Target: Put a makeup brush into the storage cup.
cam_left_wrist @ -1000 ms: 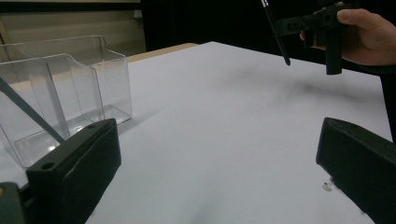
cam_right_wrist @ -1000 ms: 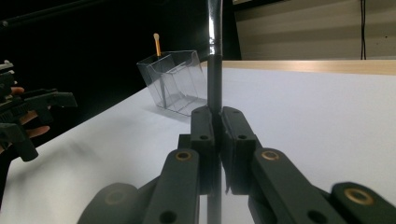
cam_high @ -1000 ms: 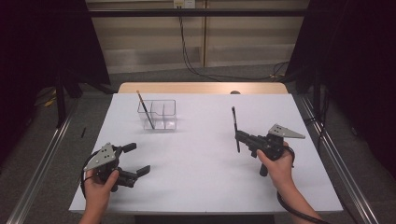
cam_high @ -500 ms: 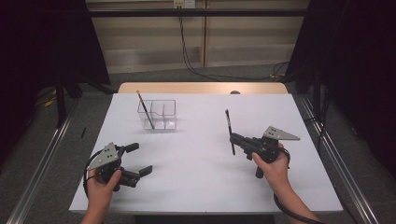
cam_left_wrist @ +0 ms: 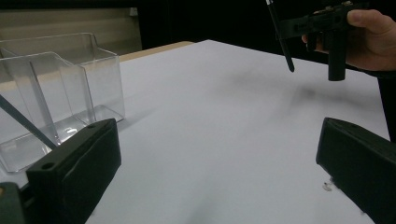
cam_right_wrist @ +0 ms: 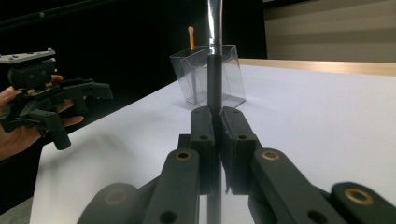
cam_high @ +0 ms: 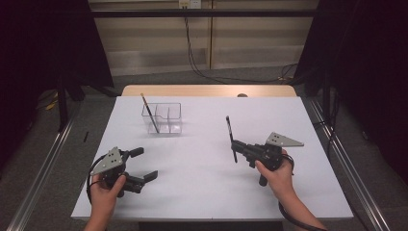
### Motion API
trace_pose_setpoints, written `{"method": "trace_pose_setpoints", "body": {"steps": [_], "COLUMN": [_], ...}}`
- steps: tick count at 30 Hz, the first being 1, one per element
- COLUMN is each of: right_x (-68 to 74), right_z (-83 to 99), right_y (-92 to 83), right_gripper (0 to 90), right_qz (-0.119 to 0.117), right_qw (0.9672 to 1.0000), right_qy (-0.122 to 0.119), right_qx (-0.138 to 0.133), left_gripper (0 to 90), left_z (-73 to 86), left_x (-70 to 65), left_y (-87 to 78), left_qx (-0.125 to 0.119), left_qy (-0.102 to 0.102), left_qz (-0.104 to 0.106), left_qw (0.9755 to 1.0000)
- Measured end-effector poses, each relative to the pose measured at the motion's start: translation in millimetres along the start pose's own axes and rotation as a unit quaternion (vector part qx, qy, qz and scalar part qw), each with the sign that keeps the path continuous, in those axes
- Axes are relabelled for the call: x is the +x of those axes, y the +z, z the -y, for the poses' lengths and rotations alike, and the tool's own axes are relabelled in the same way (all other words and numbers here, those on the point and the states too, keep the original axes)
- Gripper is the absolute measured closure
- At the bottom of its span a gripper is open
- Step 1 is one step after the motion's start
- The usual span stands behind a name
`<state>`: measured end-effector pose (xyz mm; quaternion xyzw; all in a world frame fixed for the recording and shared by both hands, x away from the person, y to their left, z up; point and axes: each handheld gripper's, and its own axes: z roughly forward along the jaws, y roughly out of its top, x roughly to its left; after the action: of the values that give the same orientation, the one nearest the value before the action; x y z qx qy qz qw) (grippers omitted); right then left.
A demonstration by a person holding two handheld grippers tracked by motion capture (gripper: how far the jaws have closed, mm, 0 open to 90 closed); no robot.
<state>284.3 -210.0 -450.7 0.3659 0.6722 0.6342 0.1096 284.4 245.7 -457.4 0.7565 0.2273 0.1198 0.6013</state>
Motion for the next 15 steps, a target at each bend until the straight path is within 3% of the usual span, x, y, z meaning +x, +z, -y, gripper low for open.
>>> {"method": "trace_pose_setpoints", "body": {"steps": [15], "right_x": [8.9], "right_z": [3.9], "right_y": [5.4], "right_gripper": [84.7], "right_qz": [-0.018], "right_qw": [0.9998], "right_qy": [-0.009], "right_qx": [0.005], "left_gripper": [0.0], "left_z": [-0.6], "left_x": [-0.9], "left_y": [3.9], "left_qx": [-0.001], "left_qy": [-0.003], "left_qz": [0.004], "left_qw": [1.0000]}}
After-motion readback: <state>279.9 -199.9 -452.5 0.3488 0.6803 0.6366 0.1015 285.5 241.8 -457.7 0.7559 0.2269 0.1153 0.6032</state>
